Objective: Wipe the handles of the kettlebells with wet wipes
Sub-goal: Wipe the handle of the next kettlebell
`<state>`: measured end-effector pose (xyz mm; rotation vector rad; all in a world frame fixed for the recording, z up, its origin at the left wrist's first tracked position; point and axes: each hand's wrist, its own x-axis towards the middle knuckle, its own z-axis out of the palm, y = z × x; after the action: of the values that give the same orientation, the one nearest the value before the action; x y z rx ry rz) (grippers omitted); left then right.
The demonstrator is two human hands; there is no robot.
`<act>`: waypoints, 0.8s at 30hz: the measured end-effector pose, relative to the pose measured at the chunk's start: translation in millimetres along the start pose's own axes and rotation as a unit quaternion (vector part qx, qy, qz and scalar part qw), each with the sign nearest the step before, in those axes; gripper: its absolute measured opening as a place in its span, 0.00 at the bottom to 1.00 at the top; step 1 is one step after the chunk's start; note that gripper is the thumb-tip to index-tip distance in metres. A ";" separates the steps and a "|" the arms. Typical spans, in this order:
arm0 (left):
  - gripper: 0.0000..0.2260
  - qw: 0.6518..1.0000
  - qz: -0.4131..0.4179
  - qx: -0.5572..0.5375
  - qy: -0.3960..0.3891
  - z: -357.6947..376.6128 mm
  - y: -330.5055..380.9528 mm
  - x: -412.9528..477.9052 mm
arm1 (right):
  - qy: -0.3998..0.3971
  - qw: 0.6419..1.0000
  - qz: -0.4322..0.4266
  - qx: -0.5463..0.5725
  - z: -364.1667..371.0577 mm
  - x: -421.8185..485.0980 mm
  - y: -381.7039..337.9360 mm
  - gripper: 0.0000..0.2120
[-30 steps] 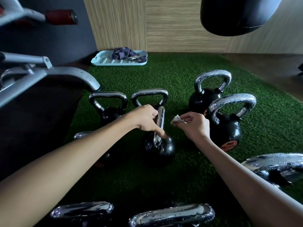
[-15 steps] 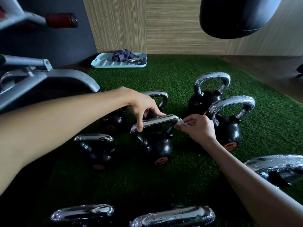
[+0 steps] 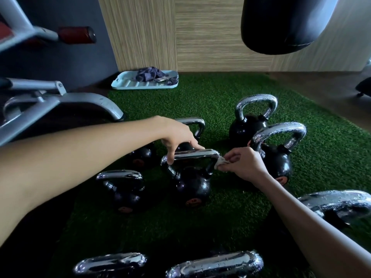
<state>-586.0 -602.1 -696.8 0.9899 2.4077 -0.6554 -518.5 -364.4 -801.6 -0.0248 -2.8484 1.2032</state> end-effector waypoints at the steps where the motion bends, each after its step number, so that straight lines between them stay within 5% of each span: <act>1: 0.55 0.999 -0.006 0.039 0.013 1.9 0.2 -1.4 | -0.007 1.000 0.002 -0.007 -2.1 -1.0 -4.0 0.17; 5: 0.51 0.992 -0.023 0.000 0.125 12.8 4.9 -18.9 | -0.002 0.999 -0.004 -0.035 -14.4 -9.0 -18.8 0.15; 9: 0.30 0.944 0.014 -0.213 0.252 27.7 22.0 -42.9 | 0.009 0.999 -0.030 -0.040 -24.1 -32.3 -38.1 0.13; 12: 0.18 0.924 0.056 -0.309 0.216 39.0 41.3 -61.9 | 0.032 0.998 -0.031 -0.043 -28.6 -59.1 -49.8 0.12; 19: 0.09 0.895 0.113 -0.402 0.158 58.6 62.8 -72.9 | 0.052 0.992 -0.029 -0.112 -37.3 -126.3 -82.9 0.14; 24: 0.12 0.882 0.170 -0.435 0.058 75.1 81.0 -99.1 | -0.052 0.970 -0.070 -0.225 -62.0 -185.4 -120.4 0.11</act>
<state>-446.2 -646.0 -720.0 0.9874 2.1443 0.5949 -329.6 -410.3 -679.5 0.2234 -3.0846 0.5307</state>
